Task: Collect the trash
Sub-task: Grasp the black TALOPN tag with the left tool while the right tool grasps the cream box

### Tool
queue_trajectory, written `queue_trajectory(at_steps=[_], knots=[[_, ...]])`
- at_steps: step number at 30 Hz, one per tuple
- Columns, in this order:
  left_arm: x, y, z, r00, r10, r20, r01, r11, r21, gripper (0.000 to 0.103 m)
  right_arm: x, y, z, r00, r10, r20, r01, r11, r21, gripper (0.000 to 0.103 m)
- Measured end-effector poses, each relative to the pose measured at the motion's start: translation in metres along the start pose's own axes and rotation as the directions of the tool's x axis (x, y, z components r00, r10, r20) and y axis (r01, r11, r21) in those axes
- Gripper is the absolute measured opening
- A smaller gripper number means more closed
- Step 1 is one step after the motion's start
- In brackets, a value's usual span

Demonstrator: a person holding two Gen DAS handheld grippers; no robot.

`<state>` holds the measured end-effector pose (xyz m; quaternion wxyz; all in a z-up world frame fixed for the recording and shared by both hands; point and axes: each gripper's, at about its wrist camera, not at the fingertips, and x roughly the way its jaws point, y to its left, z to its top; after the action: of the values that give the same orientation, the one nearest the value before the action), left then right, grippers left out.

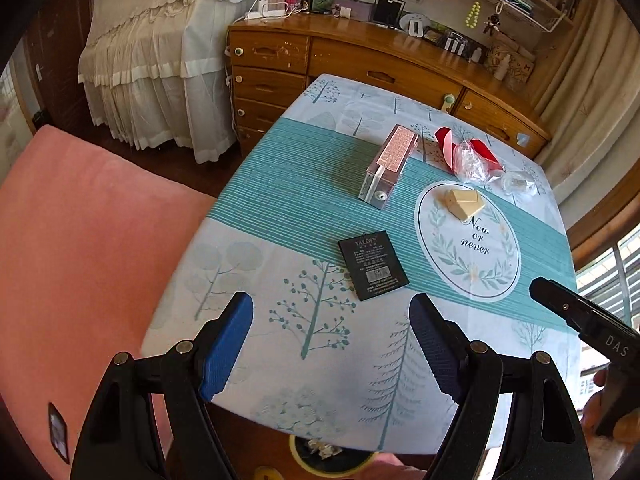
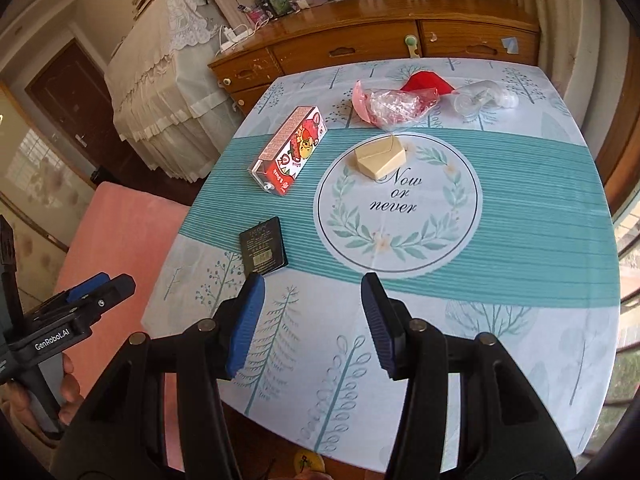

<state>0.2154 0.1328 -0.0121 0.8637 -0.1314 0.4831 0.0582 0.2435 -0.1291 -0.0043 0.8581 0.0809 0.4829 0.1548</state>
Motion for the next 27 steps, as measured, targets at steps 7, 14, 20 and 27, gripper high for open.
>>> queue_trajectory(at_steps=[7,14,20,27], knots=[[0.085,-0.022,0.016,0.995,-0.031,-0.100,0.015,0.988,-0.156,0.082,0.045,-0.034,0.043,0.999,0.010,-0.039,-0.011,0.999,-0.036,0.047],[0.151,-0.031,0.022,0.983,-0.004,-0.186,-0.043,0.968,-0.247,0.082,0.081,-0.061,0.067,0.997,0.002,-0.076,-0.004,1.000,-0.029,0.047],[0.180,-0.046,0.027,0.975,0.026,-0.222,-0.087,0.960,-0.267,0.082,0.101,-0.069,0.078,0.994,-0.010,-0.106,0.008,1.000,-0.023,0.053],[0.201,-0.066,0.032,0.963,0.114,-0.245,-0.171,0.959,-0.228,0.081,0.133,-0.063,0.096,0.989,-0.061,-0.132,0.045,0.992,-0.116,0.060]])
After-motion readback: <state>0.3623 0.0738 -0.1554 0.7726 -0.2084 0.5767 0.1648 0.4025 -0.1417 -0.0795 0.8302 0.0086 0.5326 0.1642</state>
